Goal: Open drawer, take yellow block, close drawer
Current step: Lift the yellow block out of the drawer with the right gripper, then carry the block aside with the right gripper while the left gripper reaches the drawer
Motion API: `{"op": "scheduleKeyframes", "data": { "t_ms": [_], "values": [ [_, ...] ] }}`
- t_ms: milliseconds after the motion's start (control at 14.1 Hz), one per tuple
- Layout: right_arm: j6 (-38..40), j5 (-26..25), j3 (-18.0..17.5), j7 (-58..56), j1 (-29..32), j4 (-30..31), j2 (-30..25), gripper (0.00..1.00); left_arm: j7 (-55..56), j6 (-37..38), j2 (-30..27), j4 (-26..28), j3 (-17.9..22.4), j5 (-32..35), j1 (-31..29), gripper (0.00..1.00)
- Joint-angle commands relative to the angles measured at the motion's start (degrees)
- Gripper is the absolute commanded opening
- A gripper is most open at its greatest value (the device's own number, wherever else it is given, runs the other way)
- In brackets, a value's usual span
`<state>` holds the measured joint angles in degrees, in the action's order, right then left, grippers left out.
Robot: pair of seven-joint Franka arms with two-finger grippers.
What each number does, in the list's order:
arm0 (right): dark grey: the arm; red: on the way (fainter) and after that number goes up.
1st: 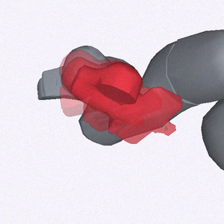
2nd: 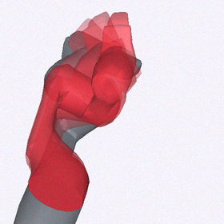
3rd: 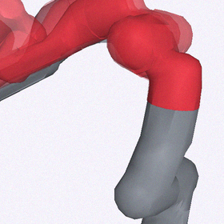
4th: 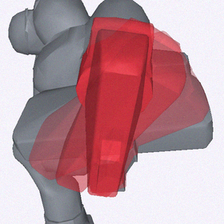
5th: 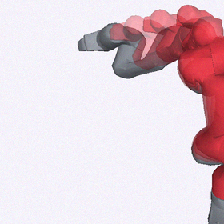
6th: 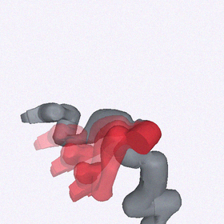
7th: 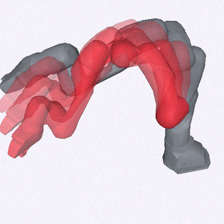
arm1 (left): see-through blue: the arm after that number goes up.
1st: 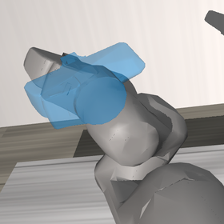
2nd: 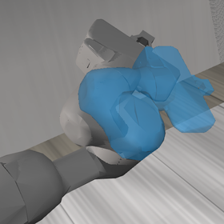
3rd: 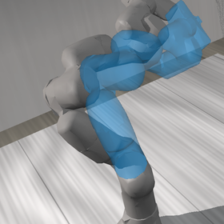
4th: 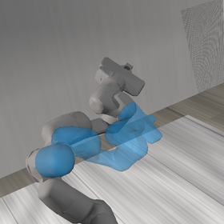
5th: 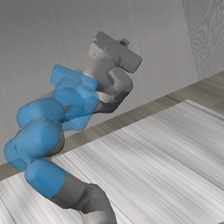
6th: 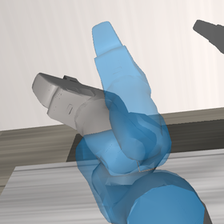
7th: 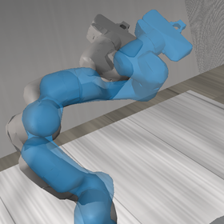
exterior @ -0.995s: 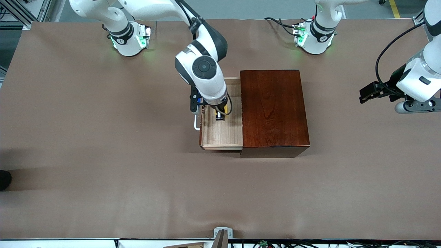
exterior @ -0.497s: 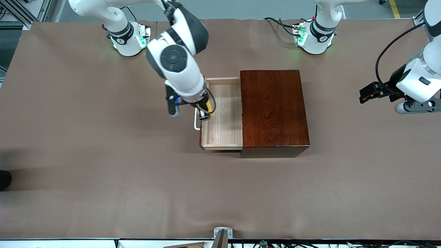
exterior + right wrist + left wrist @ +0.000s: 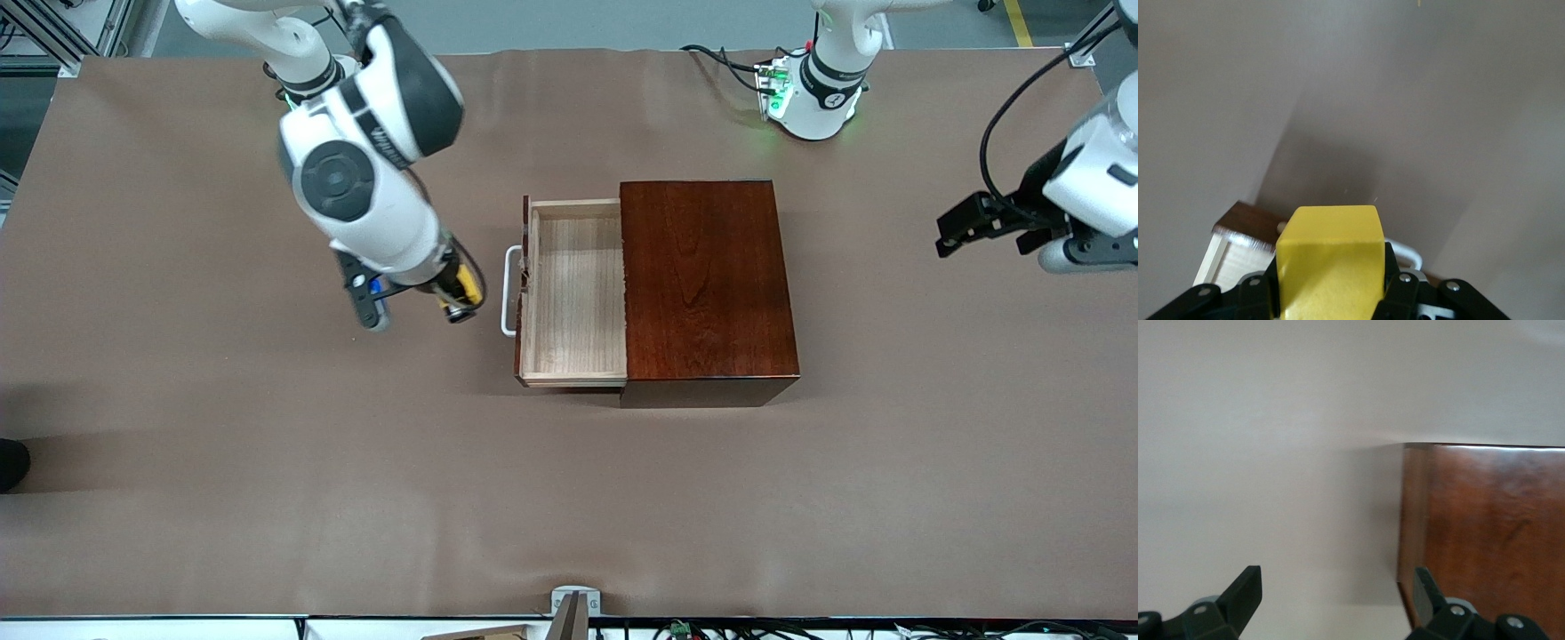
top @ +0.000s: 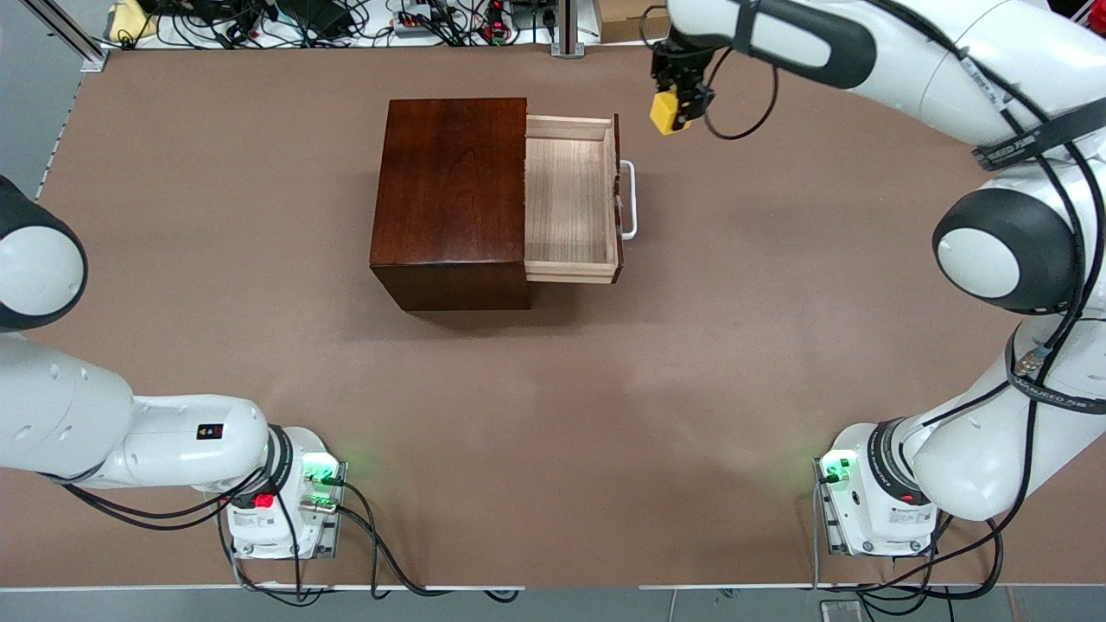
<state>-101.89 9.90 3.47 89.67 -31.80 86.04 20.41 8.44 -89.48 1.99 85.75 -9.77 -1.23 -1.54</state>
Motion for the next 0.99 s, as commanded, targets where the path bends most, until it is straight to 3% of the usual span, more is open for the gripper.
{"op": "scheduleKeyframes", "data": {
  "t_ms": [0, 213, 568, 711, 924],
  "values": [
    [2.74, 0.38, -0.83, -9.65, 4.62, 2.2, -3.0, 0.0, 0.26, 1.41, -0.32, -1.72, -5.32, -1.23, 0.13, 1.0],
    [3.19, 0.38, -0.83, -20.02, 9.02, 4.92, -4.76, 0.0, 2.53, 0.54, 0.56, -1.72, -13.58, -1.23, 0.31, 1.0],
    [3.28, 0.38, -0.74, -39.27, 16.14, 8.53, -5.91, 0.0, 3.95, -3.33, 2.84, -1.55, -22.29, -2.2, 2.5, 1.0],
    [3.19, 0.3, -0.65, -47.09, 19.04, 8.97, -5.65, 0.0, 3.78, -6.13, 5.99, -1.55, -24.15, -1.33, 6.88, 1.0],
    [2.66, -0.23, -0.65, -59.47, 23.09, 8.97, -4.86, 0.0, 2.9, -8.68, 12.31, -3.47, -24.24, 7.0, 15.48, 1.0]
  ]
}}
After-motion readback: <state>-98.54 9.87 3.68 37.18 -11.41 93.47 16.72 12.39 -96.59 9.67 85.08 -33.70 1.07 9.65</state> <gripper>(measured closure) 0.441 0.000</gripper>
